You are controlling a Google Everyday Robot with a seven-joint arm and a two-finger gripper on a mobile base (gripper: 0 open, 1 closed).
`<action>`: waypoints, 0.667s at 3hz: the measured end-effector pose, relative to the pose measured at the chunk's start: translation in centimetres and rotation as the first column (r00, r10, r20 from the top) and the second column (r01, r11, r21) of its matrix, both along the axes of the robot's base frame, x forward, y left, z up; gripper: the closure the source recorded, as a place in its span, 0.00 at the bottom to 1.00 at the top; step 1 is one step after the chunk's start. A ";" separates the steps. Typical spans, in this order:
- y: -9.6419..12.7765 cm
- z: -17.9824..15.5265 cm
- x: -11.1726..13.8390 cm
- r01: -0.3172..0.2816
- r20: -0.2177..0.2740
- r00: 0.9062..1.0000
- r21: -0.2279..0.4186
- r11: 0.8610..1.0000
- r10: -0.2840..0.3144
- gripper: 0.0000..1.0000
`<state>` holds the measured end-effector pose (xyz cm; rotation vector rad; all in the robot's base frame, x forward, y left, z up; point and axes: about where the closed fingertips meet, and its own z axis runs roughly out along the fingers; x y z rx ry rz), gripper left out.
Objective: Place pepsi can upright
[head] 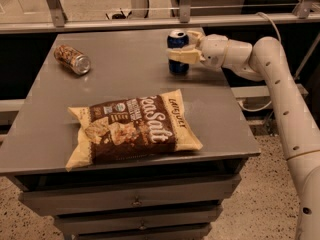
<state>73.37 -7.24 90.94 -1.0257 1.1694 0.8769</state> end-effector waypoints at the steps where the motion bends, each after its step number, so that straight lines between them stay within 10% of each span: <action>1: -0.6 -0.1 0.0 -0.003 0.000 1.000 0.018 1.000 0.003 0.09; 2: -1.9 0.0 -0.5 0.032 -0.001 0.999 0.003 0.999 -0.032 0.00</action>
Offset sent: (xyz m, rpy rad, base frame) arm -0.0072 -0.0324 -0.0058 0.0090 0.0099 -0.0518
